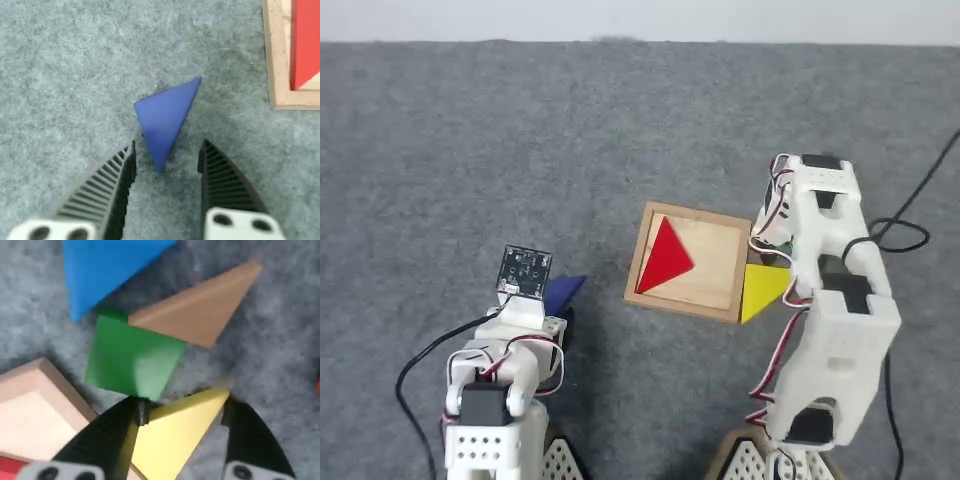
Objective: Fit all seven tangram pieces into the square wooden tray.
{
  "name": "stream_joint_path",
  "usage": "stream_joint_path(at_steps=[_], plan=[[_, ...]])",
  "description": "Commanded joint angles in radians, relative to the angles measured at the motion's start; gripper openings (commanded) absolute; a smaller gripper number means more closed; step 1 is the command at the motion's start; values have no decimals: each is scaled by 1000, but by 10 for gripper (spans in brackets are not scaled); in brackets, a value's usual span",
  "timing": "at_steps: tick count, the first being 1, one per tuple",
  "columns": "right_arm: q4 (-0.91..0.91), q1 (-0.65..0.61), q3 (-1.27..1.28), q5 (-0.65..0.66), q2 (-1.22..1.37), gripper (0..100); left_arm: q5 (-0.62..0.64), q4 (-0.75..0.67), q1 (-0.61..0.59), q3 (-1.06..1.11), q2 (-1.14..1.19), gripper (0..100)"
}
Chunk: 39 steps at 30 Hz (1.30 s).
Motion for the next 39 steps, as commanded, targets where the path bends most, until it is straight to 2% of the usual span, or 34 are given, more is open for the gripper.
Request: stream_joint_path(at_steps=[1,5,8,11,16,22,27,31,34,39], plan=[[51,-59,-12,-5,5,252,11,2,5,-10,-18,200],[25,-120,8,37,-45,242,11,2,5,-10,-18,200],[-71,-127,98,46,-91,147,11,2,5,-10,-18,200],[-163,-104,198,123,-130,58,11,2,5,-10,-18,200],[-203,-16,236,219,-193,27,11,2,6,-10,-18,200],[-191,107,98,396,-191,6,11,2,5,-10,-18,200],[-81,151,-26,440,-214,6,11,2,5,-10,-18,200],[-28,191,-46,442,-338,6,11,2,5,-10,-18,200],[-2,120,60,468,-492,28,11,2,5,-10,-18,200],[-117,-170,460,486,-802,138,11,2,5,-10,-18,200]])
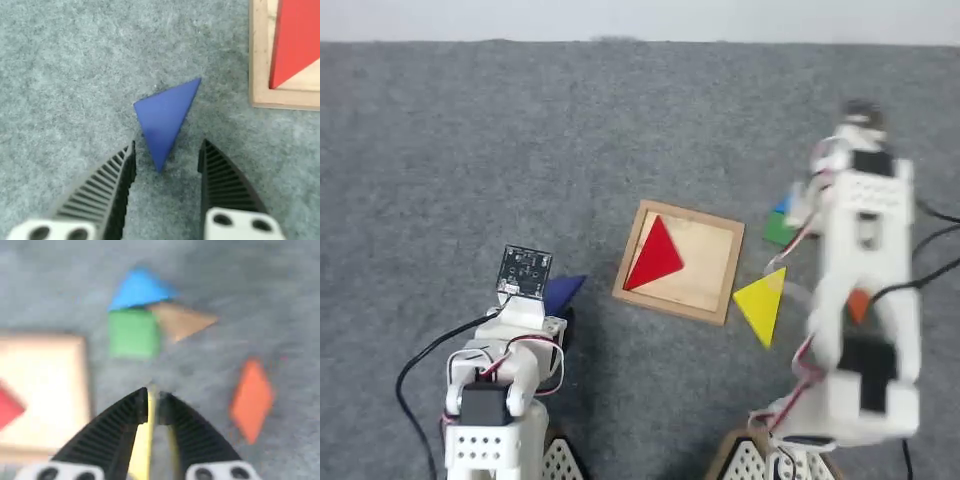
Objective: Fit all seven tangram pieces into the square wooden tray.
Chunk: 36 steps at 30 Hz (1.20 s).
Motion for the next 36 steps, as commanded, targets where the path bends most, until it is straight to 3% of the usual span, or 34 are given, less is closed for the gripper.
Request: stream_joint_path(at_steps=[1,5,11,15,23,31,36], plan=[[-108,-205,284,12,-268,138,11,2,5,-10,-18,200],[-222,-272,423,-29,-312,145,11,2,5,-10,-18,200],[-214,-315,419,-58,-119,274,11,2,5,-10,-18,200],[-214,-328,388,-60,1,273,11,2,5,-10,-18,200],[-213,-145,327,-46,165,264,11,2,5,-10,-18,200],[-140,-16,245,80,191,264,11,2,5,-10,-18,200],[-114,27,184,55,182,264,11,2,5,-10,-18,200]])
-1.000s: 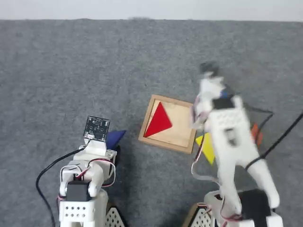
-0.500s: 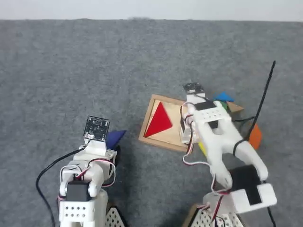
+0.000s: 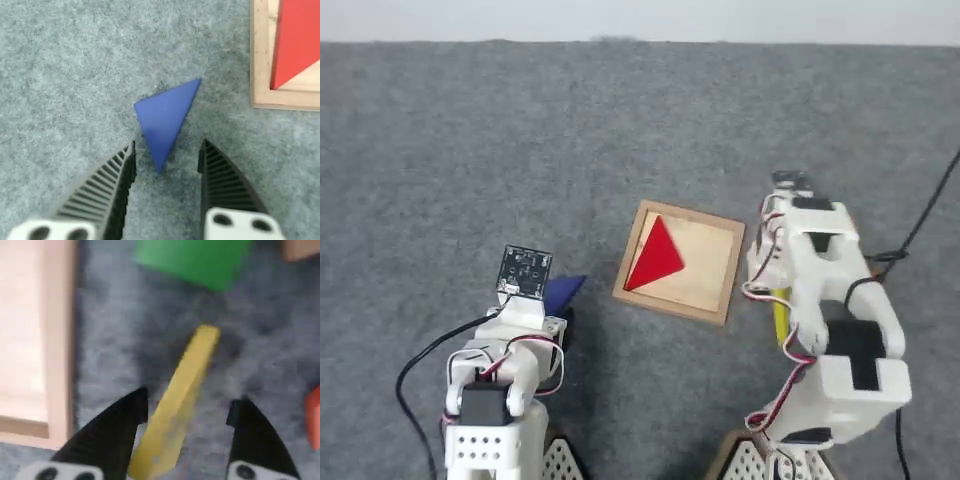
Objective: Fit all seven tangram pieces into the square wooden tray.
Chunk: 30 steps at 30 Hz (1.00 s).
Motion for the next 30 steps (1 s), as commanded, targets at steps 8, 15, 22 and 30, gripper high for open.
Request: stream_joint_path(at_steps=[8,15,22,30], plan=[[30,41,-63,-18,-7,198,11,2,5,-10,-18,200],[110,27,-140,15,-41,214,11,2,5,-10,-18,200],[231,-76,-146,12,-335,256,11,2,5,-10,-18,200],[1,-111,106,-89,-357,256,11,2,5,-10,-18,200]])
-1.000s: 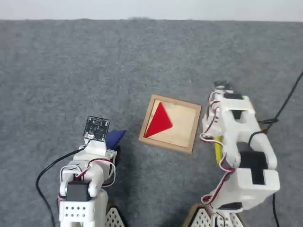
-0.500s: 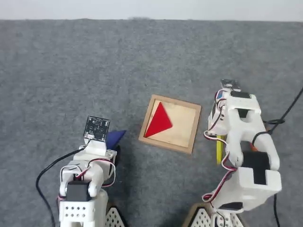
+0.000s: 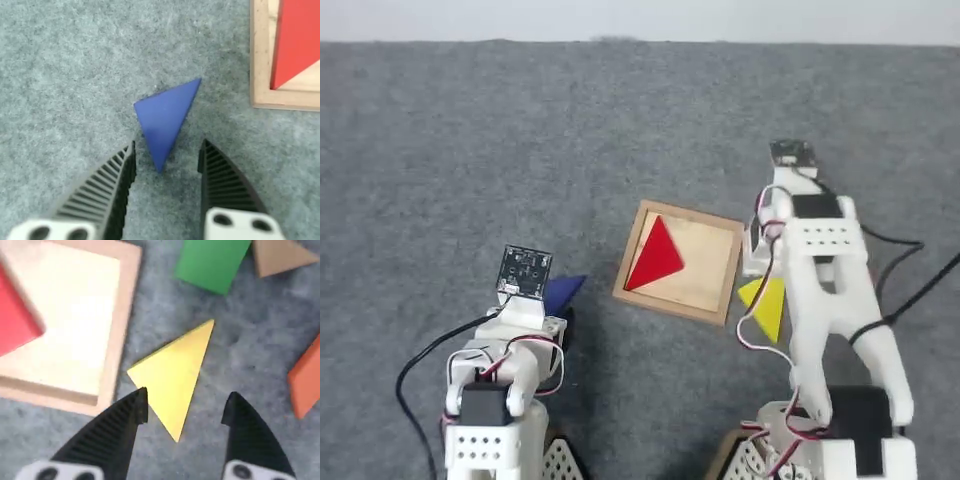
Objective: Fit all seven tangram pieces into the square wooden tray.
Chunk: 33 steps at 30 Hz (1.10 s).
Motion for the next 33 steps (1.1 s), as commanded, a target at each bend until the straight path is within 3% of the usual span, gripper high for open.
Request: stream_joint_path(at_steps=[1,15,22,33], plan=[[-91,-18,44,-23,8,256,11,2,5,-10,-18,200],[-110,-41,-106,-195,223,260,11,2,5,-10,-18,200],[-108,-130,-100,-198,231,277,11,2,5,-10,-18,200],[-119,-101,-68,-199,232,303,11,2,5,-10,-18,200]])
